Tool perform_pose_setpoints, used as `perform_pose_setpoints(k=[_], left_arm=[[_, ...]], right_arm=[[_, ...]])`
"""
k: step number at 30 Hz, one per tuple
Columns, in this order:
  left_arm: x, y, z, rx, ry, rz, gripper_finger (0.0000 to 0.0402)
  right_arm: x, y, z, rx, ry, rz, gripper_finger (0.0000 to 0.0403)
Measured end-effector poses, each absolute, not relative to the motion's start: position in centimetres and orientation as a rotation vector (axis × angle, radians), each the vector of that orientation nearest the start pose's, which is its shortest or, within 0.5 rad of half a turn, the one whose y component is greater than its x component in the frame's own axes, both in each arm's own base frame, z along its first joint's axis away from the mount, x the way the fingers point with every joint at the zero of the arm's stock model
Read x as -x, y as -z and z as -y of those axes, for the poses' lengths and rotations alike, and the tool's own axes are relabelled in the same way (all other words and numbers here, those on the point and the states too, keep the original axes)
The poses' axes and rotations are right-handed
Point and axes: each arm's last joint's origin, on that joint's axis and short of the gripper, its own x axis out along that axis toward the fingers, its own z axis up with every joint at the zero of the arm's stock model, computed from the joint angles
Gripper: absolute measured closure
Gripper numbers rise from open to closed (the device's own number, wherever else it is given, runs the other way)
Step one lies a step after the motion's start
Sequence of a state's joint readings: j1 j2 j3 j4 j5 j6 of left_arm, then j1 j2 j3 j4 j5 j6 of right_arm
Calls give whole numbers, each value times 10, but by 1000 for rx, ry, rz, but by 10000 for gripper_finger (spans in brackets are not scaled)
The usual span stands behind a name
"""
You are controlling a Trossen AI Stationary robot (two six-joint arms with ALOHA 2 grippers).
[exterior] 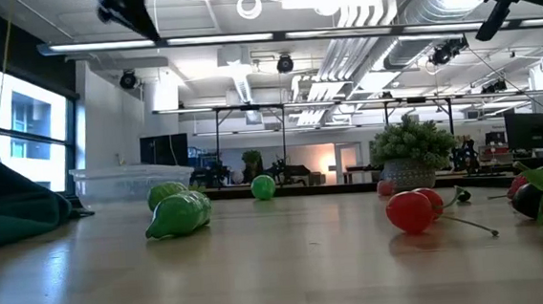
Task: Pick and placing Produce into tupperware
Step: Move the transparent bin to the center of the table
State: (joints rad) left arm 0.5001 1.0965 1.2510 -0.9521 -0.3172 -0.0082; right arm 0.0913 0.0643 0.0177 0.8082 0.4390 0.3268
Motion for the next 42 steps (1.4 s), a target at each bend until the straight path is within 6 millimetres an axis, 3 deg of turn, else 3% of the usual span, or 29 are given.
perform_pose_setpoints(k=[4, 8, 12, 15, 26, 31, 42], left_arm=[[-186, -344, -156, 187, -694, -949, 401], [-186, -310, -201, 302, -695, -1107, 401], [-185, -273, -234, 416, -688, -1224, 401], [-188, -249, -247, 458, -651, -1308, 401], [-215, -201, -250, 463, -548, -1471, 401], [-234, -187, -241, 437, -482, -1496, 401], [-289, -186, -198, 319, -333, -1360, 401]], right_arm=[[-73, -234, 6, -538, 194, 791, 403], [-75, -233, 4, -630, 111, 779, 403], [-80, -226, 3, -690, 65, 693, 403], [-85, -220, 2, -729, 72, 618, 403], [-89, -213, 2, -746, 98, 540, 403], [-89, -211, 2, -744, 103, 526, 403], [-90, -210, 1, -736, 71, 501, 403]])
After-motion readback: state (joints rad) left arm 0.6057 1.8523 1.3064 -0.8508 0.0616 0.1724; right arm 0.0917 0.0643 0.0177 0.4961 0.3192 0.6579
